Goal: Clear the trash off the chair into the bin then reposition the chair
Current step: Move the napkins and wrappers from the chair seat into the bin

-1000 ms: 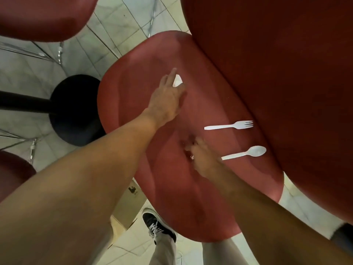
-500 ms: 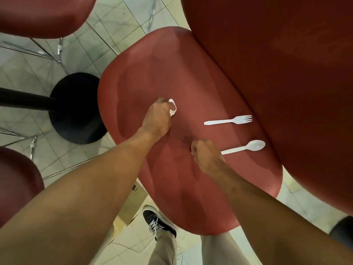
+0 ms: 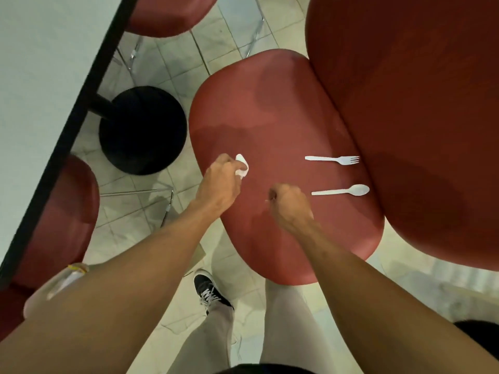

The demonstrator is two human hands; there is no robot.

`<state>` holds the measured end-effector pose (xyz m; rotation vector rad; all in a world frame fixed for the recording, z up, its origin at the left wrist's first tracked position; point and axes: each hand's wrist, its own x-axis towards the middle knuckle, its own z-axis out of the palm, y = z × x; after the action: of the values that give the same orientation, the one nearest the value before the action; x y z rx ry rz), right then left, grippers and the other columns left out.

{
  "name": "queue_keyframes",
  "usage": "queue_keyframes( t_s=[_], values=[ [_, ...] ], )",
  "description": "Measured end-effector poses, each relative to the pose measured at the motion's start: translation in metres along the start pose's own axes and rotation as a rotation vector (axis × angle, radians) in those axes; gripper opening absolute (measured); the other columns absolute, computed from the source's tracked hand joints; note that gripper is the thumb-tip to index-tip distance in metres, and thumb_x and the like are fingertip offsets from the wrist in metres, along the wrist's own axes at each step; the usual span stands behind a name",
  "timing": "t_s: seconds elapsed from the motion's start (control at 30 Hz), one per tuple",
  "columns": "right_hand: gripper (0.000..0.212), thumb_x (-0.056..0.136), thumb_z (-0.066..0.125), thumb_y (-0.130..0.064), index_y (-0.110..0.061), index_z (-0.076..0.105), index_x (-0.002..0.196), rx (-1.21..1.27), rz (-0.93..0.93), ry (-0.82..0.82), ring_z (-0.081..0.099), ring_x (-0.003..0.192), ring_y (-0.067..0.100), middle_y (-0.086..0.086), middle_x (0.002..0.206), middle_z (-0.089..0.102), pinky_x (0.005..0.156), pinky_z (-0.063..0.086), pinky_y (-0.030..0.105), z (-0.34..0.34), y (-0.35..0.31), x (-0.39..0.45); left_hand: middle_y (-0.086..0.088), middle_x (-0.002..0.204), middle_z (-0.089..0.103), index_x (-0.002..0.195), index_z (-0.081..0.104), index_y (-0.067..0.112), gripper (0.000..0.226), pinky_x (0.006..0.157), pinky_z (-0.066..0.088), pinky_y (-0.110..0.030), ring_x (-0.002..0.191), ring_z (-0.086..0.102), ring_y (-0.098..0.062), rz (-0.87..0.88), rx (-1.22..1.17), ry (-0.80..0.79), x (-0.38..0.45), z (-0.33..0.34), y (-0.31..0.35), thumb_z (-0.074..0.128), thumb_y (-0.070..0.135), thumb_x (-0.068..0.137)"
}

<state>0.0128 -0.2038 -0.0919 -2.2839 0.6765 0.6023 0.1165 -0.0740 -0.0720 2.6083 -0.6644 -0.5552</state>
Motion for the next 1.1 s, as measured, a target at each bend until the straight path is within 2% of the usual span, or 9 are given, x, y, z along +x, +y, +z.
queue_keyframes(
  t_s=[0.07,0.17,0.33,0.5,0.67,0.77,0.87,0.97,1.1],
  values=[
    [0.013,0.086,0.057,-0.011,-0.015,0.067,0.093,0.006,-0.017,0.019,0.061,0.094,0.033,0.012,0.101,0.065,0.071,0.041,0.03,0.003,-0.013,-0.014,-0.005,0.104,0.057,0.109,0.07,0.018,0.028,0.078,0.037,-0.018,0.091,0.057,-0.02,-0.025,-0.043,0.036,-0.026,-0.011,-0.007,0.059,0.005,0.087],
    [0.017,0.085,0.056,-0.013,-0.015,0.069,0.095,0.001,-0.052,0.007,0.063,0.093,0.032,0.013,0.102,0.067,0.074,0.045,0.031,0.011,-0.043,-0.042,0.0,0.102,0.055,0.107,0.07,0.019,0.026,0.075,0.035,-0.016,0.085,0.05,-0.011,-0.097,-0.087,0.084,-0.075,-0.033,-0.024,0.062,0.006,0.086],
    [0.024,0.082,0.052,-0.008,-0.02,0.07,0.092,-0.004,-0.109,-0.002,0.066,0.087,0.03,0.008,0.097,0.071,0.078,0.056,0.038,0.031,-0.098,-0.081,-0.004,0.096,0.054,0.108,0.067,0.015,0.027,0.072,0.044,-0.03,0.088,0.056,-0.024,-0.226,-0.145,0.156,-0.147,-0.062,-0.058,0.062,0.005,0.084],
    [0.021,0.083,0.054,-0.01,-0.024,0.068,0.09,-0.041,-0.227,-0.033,0.066,0.083,0.026,0.005,0.094,0.07,0.075,0.056,0.036,0.054,-0.158,-0.109,-0.008,0.109,0.062,0.11,0.066,0.016,0.03,0.079,0.05,-0.038,0.095,0.059,-0.028,-0.378,-0.227,0.237,-0.202,-0.083,-0.101,0.062,0.005,0.082],
    [0.028,0.084,0.049,-0.008,-0.024,0.069,0.095,-0.081,-0.31,-0.07,0.065,0.083,0.024,0.004,0.098,0.069,0.073,0.057,0.037,0.083,-0.209,-0.129,-0.008,0.116,0.061,0.11,0.067,0.018,0.029,0.085,0.05,-0.037,0.099,0.06,-0.029,-0.511,-0.254,0.314,-0.248,-0.104,-0.141,0.063,0.006,0.084],
    [0.023,0.087,0.054,-0.009,-0.022,0.068,0.1,-0.122,-0.35,-0.117,0.065,0.084,0.022,0.004,0.099,0.069,0.073,0.058,0.038,0.11,-0.243,-0.139,-0.005,0.113,0.065,0.108,0.067,0.02,0.028,0.084,0.047,-0.033,0.099,0.06,-0.024,-0.575,-0.281,0.375,-0.28,-0.117,-0.173,0.064,0.008,0.083],
    [0.015,0.085,0.059,-0.013,-0.026,0.066,0.088,-0.135,-0.356,-0.16,0.064,0.083,0.019,0.002,0.094,0.069,0.074,0.058,0.036,0.139,-0.272,-0.15,-0.001,0.103,0.068,0.104,0.067,0.027,0.025,0.077,0.048,-0.033,0.095,0.062,-0.024,-0.691,-0.265,0.389,-0.311,-0.125,-0.206,0.065,0.017,0.082],
    [0.015,0.08,0.059,-0.013,-0.026,0.065,0.077,-0.158,-0.363,-0.201,0.065,0.084,0.025,0.004,0.088,0.07,0.076,0.057,0.038,0.171,-0.295,-0.16,0.0,0.101,0.069,0.1,0.066,0.031,0.024,0.078,0.05,-0.036,0.095,0.062,-0.028,-0.813,-0.277,0.418,-0.34,-0.129,-0.237,0.063,0.018,0.08],
    [0.014,0.082,0.057,-0.014,-0.023,0.067,0.079,-0.21,-0.397,-0.254,0.063,0.082,0.025,0.006,0.089,0.071,0.068,0.044,0.024,0.213,-0.315,-0.17,0.0,0.109,0.068,0.11,0.062,0.031,0.031,0.083,0.048,-0.038,0.1,0.06,-0.032,-0.945,-0.302,0.4,-0.369,-0.124,-0.273,0.06,0.02,0.08]
  ],
)
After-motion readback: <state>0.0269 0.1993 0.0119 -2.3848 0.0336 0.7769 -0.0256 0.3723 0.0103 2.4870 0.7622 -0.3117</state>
